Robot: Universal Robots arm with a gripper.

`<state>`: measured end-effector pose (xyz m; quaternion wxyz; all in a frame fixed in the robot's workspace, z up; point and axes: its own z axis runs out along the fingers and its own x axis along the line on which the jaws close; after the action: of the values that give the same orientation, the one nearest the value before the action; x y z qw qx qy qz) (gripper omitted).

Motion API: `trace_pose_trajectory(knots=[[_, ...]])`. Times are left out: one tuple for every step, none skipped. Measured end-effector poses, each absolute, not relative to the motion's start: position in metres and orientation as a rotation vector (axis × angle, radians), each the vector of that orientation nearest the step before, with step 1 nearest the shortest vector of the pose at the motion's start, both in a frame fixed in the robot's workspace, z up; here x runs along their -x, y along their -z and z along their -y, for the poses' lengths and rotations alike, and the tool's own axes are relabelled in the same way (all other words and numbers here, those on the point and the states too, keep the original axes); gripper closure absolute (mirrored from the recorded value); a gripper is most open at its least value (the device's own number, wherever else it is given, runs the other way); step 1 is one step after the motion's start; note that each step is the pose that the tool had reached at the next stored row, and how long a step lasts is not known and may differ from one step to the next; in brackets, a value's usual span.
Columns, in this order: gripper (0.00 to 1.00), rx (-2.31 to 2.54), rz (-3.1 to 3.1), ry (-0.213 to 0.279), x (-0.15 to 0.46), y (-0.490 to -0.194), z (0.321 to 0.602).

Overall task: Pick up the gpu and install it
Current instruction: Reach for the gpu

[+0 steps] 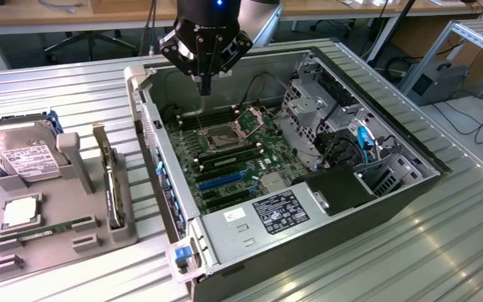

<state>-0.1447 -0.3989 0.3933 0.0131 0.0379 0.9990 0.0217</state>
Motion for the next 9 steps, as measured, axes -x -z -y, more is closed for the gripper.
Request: trace_pose_trajectory(knots=[[0.89, -0.118, -3.112, -0.068, 0.1453, -0.3933, 0.3989], [0.89, -0.118, -3.112, -0.068, 0.1458, -0.3933, 0.3989], [0.89, -0.118, -3.112, -0.068, 0.1463, -0.3933, 0.3989], [0.89, -0.118, -3.113, -0.068, 0.1468, -0.3933, 0.3989], [0.89, -0.118, -3.112, -0.068, 0.1472, -0.3933, 0.3989], [0.89, -0.118, -3.112, -0.068, 0.1477, -0.3933, 0.3989], [0.89, -0.118, -3.112, -0.068, 0.1481, -0.3933, 0.3989], [0.89, -0.118, -3.112, -0.068, 0.1485, -0.3933, 0.3989], [0.89, -0.118, -3.112, -0.068, 0.1489, -0.3933, 0.3989]])
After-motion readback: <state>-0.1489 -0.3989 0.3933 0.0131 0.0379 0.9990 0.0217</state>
